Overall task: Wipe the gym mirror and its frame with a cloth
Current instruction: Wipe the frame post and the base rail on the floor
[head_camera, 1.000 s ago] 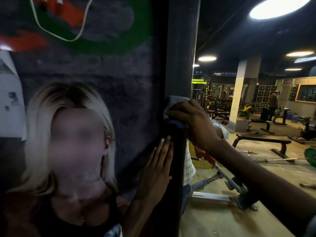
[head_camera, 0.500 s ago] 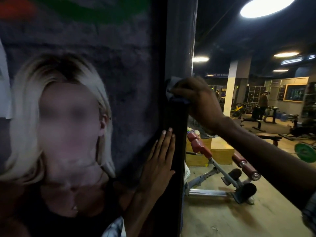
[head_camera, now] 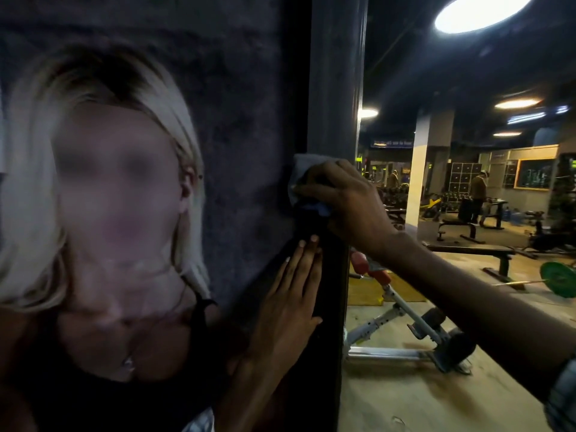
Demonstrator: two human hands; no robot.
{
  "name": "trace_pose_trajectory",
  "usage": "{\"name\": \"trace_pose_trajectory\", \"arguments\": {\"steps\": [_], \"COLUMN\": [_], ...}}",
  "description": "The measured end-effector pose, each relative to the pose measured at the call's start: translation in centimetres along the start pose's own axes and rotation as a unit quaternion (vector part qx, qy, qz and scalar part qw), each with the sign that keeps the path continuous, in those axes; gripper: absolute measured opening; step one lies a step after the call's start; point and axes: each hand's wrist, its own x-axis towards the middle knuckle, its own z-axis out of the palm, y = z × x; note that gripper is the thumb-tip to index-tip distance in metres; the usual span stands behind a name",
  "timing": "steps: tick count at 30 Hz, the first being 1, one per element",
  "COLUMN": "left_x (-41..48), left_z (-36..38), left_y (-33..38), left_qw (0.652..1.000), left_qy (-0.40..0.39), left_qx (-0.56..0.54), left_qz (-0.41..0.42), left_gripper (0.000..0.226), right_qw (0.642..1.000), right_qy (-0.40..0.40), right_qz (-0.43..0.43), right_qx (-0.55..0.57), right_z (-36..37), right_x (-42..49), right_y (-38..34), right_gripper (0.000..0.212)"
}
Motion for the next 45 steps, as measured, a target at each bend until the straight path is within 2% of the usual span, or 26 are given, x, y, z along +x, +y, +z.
{"name": "trace_pose_trajectory", "arguments": {"steps": [2,6,10,13,15,18,19,21,23,25,27,28,32,36,37,41,43,45], "left_x": [-1.1,-2.4,-3.3,-4.3,-5.3,-7.2,-7.9,-9.3,-10.5,-11.8,-13.3,-14.1,-17.4,-20.1,-20.6,-22.4,-23.3,-24.4], "left_z": [0.9,2.0,3.1,4.3,5.3,7.0,7.7,9.0,10.2,11.2,12.3,12.9,15.3,17.0,17.3,18.2,18.7,19.5], "left_y": [0.2,0.6,0.8,0.6,0.6,1.2,1.4,1.8,2.0,2.3,2.7,3.0,4.1,4.6,4.6,5.0,5.4,5.8], "left_qw": [1.000,1.000,0.999,0.998,0.998,0.997,0.997,0.996,0.995,0.994,0.994,0.995,0.995,0.996,0.997,0.997,0.997,0.998], "left_qy": [0.001,0.013,0.040,0.056,0.060,0.067,0.071,0.081,0.089,0.096,0.097,0.093,0.085,0.075,0.072,0.062,0.060,0.063], "left_qx": [0.002,0.003,0.009,0.004,-0.012,-0.026,-0.027,-0.028,-0.034,-0.037,-0.039,-0.038,-0.039,-0.033,-0.031,-0.037,-0.035,-0.029], "left_qz": [0.008,0.012,0.018,0.026,0.024,0.021,0.021,0.024,0.025,0.023,0.018,0.020,0.026,0.023,0.024,0.019,0.017,0.009], "left_gripper": [0.134,0.130,0.120,0.112,0.112,0.111,0.110,0.106,0.102,0.100,0.101,0.101,0.102,0.108,0.108,0.108,0.109,0.108], "right_qw": [1.000,0.996,1.000,0.992,0.989,0.998,0.998,0.994,0.992,0.996,0.996,0.995,0.988,0.998,0.998,0.986,0.989,0.999], "right_qy": [-0.016,0.050,0.002,0.109,0.130,0.053,0.043,0.081,0.095,0.045,0.016,0.020,0.058,-0.012,-0.018,0.079,0.087,0.022], "right_qz": [-0.014,0.080,-0.008,0.065,0.073,-0.021,-0.025,0.025,0.056,0.006,-0.058,-0.059,0.056,-0.014,-0.008,0.116,0.105,0.034], "right_qx": [-0.015,-0.006,-0.005,-0.001,0.007,-0.011,-0.029,-0.068,-0.062,-0.080,-0.067,-0.077,-0.128,-0.057,-0.056,-0.087,-0.060,-0.029], "right_z": [-0.1,0.5,1.5,1.7,3.3,4.7,4.7,5.3,5.9,6.9,8.1,8.6,11.1,9.2,9.2,9.8,10.5,11.2], "right_x": [-1.0,-2.2,-4.4,-5.4,-6.7,-9.5,-10.2,-11.8,-13.8,-16.0,-18.0,-18.9,-21.3,-22.0,-22.7,-25.8,-27.3,-29.2], "right_y": [0.3,-0.1,-1.5,-1.4,-2.5,-4.0,-3.8,-2.8,-2.9,-4.8,-6.4,-7.1,-7.9,-11.3,-11.9,-11.9,-12.6,-13.7], "right_gripper": [0.047,0.040,0.035,0.031,0.033,0.027,0.027,0.034,0.039,0.025,0.030,0.033,0.034,0.030,0.032,0.035,0.033,0.034]}}
